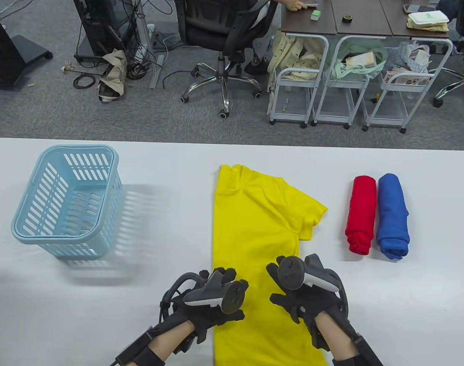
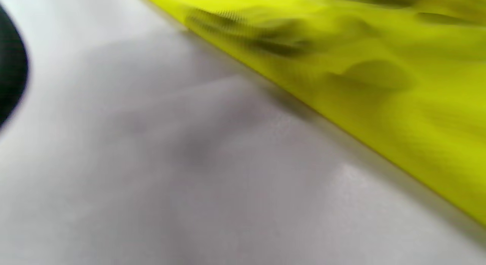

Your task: Roll t-shirt into tight roll

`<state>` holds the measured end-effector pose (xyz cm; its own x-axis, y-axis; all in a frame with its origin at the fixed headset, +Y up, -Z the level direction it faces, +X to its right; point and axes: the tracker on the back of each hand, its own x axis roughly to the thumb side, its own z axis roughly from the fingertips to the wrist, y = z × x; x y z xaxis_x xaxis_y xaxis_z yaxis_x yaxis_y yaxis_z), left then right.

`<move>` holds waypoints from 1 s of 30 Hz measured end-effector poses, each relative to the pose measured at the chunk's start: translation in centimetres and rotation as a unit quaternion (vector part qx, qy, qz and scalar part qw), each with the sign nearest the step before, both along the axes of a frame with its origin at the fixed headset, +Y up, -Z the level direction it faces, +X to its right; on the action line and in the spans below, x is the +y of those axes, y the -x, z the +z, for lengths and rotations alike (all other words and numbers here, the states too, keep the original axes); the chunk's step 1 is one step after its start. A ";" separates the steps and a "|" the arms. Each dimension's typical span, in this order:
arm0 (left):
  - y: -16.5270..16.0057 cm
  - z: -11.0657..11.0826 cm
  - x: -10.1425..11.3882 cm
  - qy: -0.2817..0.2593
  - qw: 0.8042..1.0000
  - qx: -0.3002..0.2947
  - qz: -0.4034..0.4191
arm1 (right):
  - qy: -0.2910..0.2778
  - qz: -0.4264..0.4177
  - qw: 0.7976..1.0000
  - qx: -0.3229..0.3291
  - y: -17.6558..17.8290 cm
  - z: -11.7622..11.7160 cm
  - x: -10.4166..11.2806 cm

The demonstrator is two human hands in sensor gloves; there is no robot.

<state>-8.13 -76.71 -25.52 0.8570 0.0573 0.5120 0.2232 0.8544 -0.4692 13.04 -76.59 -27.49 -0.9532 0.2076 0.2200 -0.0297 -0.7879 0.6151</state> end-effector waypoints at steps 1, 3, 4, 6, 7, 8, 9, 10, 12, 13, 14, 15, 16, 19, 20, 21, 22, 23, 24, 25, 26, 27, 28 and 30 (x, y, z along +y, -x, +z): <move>0.2 -0.3 -0.8 0.015 1.000 0.011 -0.010 | 0.005 0.009 1.000 -0.002 0.1 0.0 -0.5; 1.0 -0.9 -2.8 0.036 0.995 0.005 -0.093 | 0.022 0.054 0.998 -0.005 -0.4 0.0 -1.7; 1.2 -0.9 -2.7 0.043 0.995 -0.009 -0.093 | 0.019 0.066 0.998 -0.005 -0.8 0.0 -1.8; 1.3 -1.0 -2.2 0.041 0.998 0.002 -0.057 | 0.005 0.091 0.995 -0.039 -2.5 -0.3 -1.4; 1.4 -0.9 -2.1 0.044 0.997 -0.002 -0.061 | 0.002 0.105 0.992 -0.070 -3.7 -0.4 -1.3; 1.5 -0.9 -2.1 0.043 0.997 -0.006 -0.065 | 0.000 0.110 0.990 -0.089 -4.5 -0.5 -1.2; 1.7 -0.9 -2.3 0.045 0.997 -0.010 -0.062 | 0.002 0.111 0.987 -0.120 -5.5 -0.6 -1.0; 1.8 -0.9 -2.5 0.057 0.997 -0.008 -0.054 | 0.003 0.099 0.985 -0.143 -6.2 -0.5 -0.7; 1.8 -1.0 -2.4 0.063 0.997 -0.009 -0.050 | -0.014 0.099 0.983 -0.152 -6.5 -0.3 -0.2; 1.8 -1.0 -2.4 0.062 0.997 -0.009 -0.049 | -0.027 0.100 0.984 -0.143 -6.1 -0.2 0.1; 1.8 -1.0 -2.5 0.062 0.997 -0.010 -0.049 | -0.035 0.095 0.986 -0.135 -5.7 -0.2 0.2; 1.8 -1.0 -2.5 0.061 0.997 -0.010 -0.050 | -0.038 0.077 0.990 -0.115 -4.9 -0.1 0.3; 1.8 -1.0 -2.6 0.060 0.997 -0.010 -0.049 | -0.035 0.060 0.993 -0.099 -4.2 -0.1 0.2; 1.8 -1.3 -2.7 0.057 0.997 -0.005 -0.054 | 0.002 0.044 0.998 -0.043 -1.9 -0.4 -1.1; 1.9 -1.4 -2.7 0.053 0.997 -0.002 -0.058 | 0.010 0.058 0.997 -0.041 -1.7 -0.6 -1.6; 2.1 -1.7 -2.6 0.048 0.997 0.002 -0.059 | 0.024 0.075 0.996 -0.038 -1.7 -0.6 -2.1; 2.3 -2.0 -2.5 0.048 0.997 0.010 -0.056 | 0.022 0.068 0.997 -0.038 -1.8 -0.5 -2.0; 2.6 -2.4 -2.4 0.048 0.997 0.023 -0.049 | 0.016 0.055 0.997 -0.047 -1.8 -0.4 -1.9; 3.0 -2.7 -2.1 0.048 0.997 0.031 -0.042 | 0.016 0.054 0.997 -0.045 -1.7 -0.2 -1.7; 3.2 -2.9 -1.7 0.051 0.998 0.033 -0.034 | 0.013 0.054 0.998 -0.039 -1.5 0.1 -1.5; 3.4 -2.9 -1.0 0.054 0.998 0.038 -0.021 | 0.011 0.056 0.998 -0.032 -1.2 0.4 -1.3; 3.4 -2.7 -0.5 0.048 0.998 0.039 -0.021 | 0.011 0.059 0.998 -0.026 -1.0 0.6 -1.1; 3.2 -2.5 0.2 0.026 0.999 0.027 -0.017 | 0.010 0.064 0.998 -0.020 -0.8 0.8 -1.0; 2.6 -2.1 0.3 0.005 1.000 0.026 -0.002 | 0.005 0.068 0.997 -0.018 -0.7 0.8 -0.9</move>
<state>-10.74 -76.38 -27.61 0.8825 0.0582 0.4667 0.2024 0.8487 -0.4887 13.71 -77.46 -26.70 -0.9801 0.0773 0.1828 0.0548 -0.7798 0.6236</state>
